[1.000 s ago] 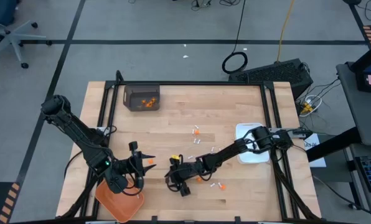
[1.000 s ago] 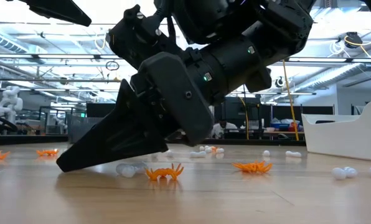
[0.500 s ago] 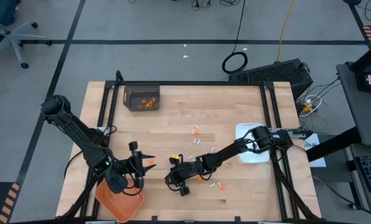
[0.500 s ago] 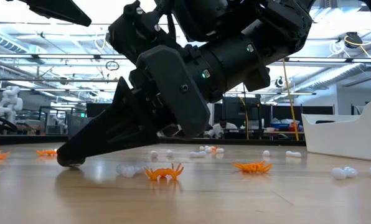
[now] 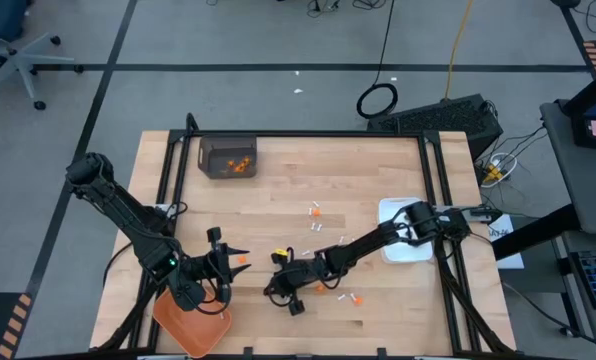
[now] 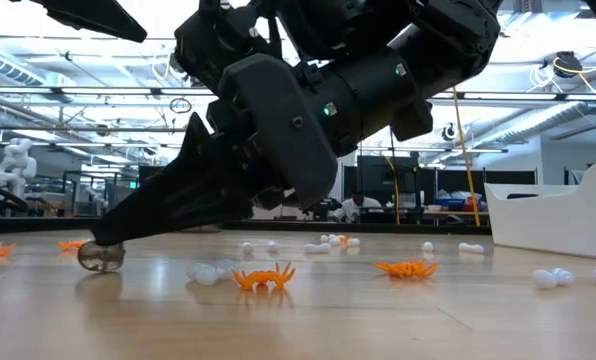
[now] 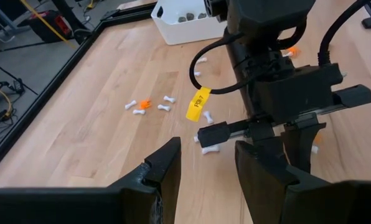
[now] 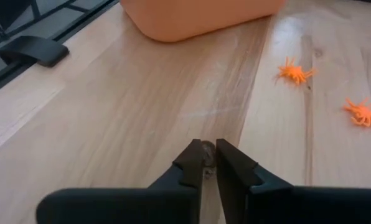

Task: Sort Halloween decoration
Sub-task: Put the black skull toy into the orange bin

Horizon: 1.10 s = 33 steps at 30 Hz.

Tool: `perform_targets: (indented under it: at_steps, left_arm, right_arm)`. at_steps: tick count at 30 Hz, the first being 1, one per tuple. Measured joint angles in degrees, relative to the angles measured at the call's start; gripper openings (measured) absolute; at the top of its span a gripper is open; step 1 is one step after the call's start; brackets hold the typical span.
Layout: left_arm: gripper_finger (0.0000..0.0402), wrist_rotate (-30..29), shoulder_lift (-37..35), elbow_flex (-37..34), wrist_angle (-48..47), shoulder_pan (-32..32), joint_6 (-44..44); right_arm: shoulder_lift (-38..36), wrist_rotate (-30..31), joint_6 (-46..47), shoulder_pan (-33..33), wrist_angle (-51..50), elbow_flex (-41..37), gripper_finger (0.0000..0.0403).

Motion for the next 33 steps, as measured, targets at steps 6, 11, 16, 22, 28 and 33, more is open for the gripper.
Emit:
perform_targets:
  at_steps: [6,11,16,22,28,33]
  left_arm:
    - [0.0152,0.27,0.0,0.0,1.5,0.0,-0.01]
    - [0.0152,1.08,0.25,-0.02,1.77,0.0,-0.02]
    - [0.0152,1.16,0.28,-0.02,1.88,0.0,-0.1]
    - [0.0152,8.62,2.58,-0.02,2.51,0.0,-4.56]
    - [0.0142,23.74,4.98,0.4,1.47,-0.49,-4.81]
    - [0.0093,29.64,5.07,3.82,-7.34,0.59,-7.89]
  right_arm:
    - [-2.87,0.12,-0.74,0.0,-8.06,-0.04,0.0018]
    - [-6.33,0.35,0.17,-0.02,-17.37,-0.26,0.0017]
    - [-7.78,1.57,2.96,0.21,-17.7,-0.2,0.0017]
    - [-8.39,1.81,2.16,1.4,-16.07,-0.17,0.0027]
    - [-12.9,2.05,2.12,2.93,-24.98,-0.21,0.004]
    - [-18.78,2.09,3.13,6.07,-36.41,-0.15,0.004]
